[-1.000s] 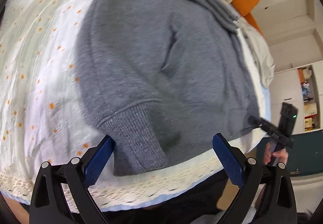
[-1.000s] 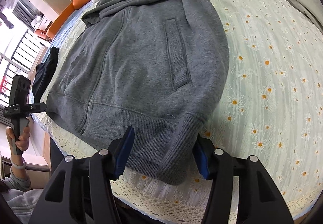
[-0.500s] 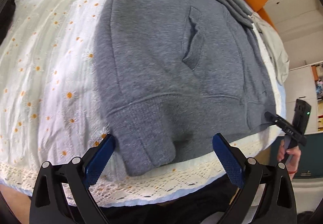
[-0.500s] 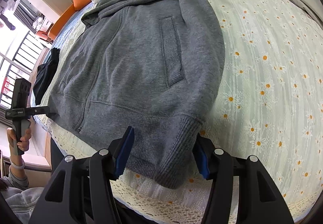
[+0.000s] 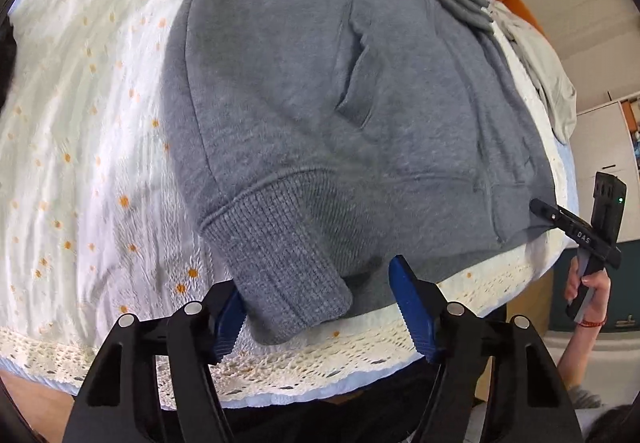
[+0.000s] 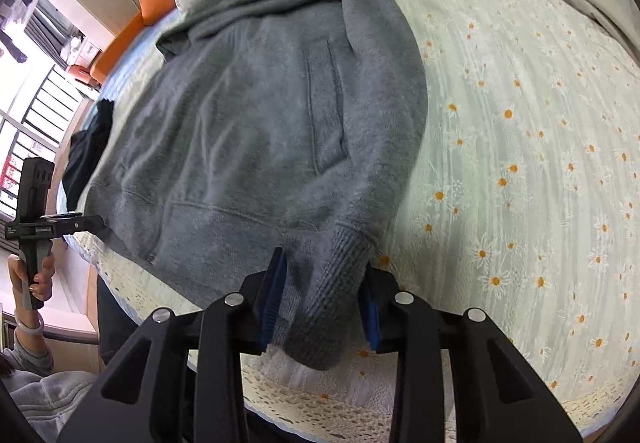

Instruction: Fold large clothes

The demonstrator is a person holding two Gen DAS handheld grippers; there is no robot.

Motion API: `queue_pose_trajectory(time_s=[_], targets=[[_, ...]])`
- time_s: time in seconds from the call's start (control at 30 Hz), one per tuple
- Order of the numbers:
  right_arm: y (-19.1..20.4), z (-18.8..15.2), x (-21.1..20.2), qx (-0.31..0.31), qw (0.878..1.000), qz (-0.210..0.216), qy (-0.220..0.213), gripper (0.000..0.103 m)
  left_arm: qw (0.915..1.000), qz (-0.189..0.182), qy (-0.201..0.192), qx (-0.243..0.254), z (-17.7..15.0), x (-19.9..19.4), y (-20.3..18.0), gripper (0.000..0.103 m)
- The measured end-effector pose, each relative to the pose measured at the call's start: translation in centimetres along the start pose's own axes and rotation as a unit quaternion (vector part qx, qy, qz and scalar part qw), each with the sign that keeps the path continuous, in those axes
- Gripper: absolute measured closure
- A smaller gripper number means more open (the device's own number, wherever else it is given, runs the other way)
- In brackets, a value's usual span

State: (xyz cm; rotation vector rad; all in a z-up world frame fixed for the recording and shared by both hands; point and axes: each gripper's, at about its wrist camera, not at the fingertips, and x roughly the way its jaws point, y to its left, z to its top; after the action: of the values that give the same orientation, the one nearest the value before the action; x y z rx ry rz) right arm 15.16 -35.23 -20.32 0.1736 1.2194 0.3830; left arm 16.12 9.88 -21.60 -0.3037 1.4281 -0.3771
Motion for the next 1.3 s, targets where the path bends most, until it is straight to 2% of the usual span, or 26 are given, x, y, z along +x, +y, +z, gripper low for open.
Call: queue_pose_trajectory(time_s=[0.1, 0.27, 0.4, 0.57, 0.67, 0.83, 0.93, 1.17, 1.3], targets=[[0.4, -0.4, -0.2, -0.009, 1.000, -0.006, 0.008, 0.068, 0.9999, -0.013, -0.005, -0.007, -0.4, -0.4, 0.3, 0.037], [0.7, -1.1, -0.5, -0.016, 1.000, -0.007, 0.013, 0.069, 0.9992, -0.025, -0.008, -0.029, -0.8, -0.6, 1.9, 0.057], [1.0, -0.8, -0.1, -0.013, 1.000, -0.012, 0.002, 0.069, 0.9991, -0.022, -0.015, -0.033, -0.5, -0.5, 1.9, 0.067], [1.4, -0.5, -0.9, -0.019, 0.999, -0.023, -0.019, 0.085, 0.9987, -0.024, -0.030, -0.033, -0.6, -1.0, 1.5, 0.086], [1.4, -0.2, -2.2, -0.018, 0.999, -0.017, -0.042, 0.089, 0.9983, -0.027, -0.043, -0.027, -0.6, -1.7, 1.4, 0.089], [1.1, -0.1, -0.5, -0.019, 0.999, -0.024, -0.022, 0.091, 0.9983, -0.025, -0.044, -0.028, -0.3, -1.0, 1.6, 0.090], [0.8, -0.1, -0.9, -0.007, 0.999, -0.010, -0.032, 0.093, 0.9976, -0.035, -0.049, -0.035, -0.5, -1.2, 1.8, 0.090], [0.7, 2.2, -4.1, 0.007, 0.996, 0.036, -0.083, 0.094, 0.9934, -0.069, -0.087, -0.028, 1.0, -5.2, 1.3, 0.090], [1.2, 5.0, -5.7, -0.007, 0.993, 0.040, -0.109, 0.094, 0.9911, -0.063, -0.117, -0.003, 3.5, -7.5, 0.1, 0.090]])
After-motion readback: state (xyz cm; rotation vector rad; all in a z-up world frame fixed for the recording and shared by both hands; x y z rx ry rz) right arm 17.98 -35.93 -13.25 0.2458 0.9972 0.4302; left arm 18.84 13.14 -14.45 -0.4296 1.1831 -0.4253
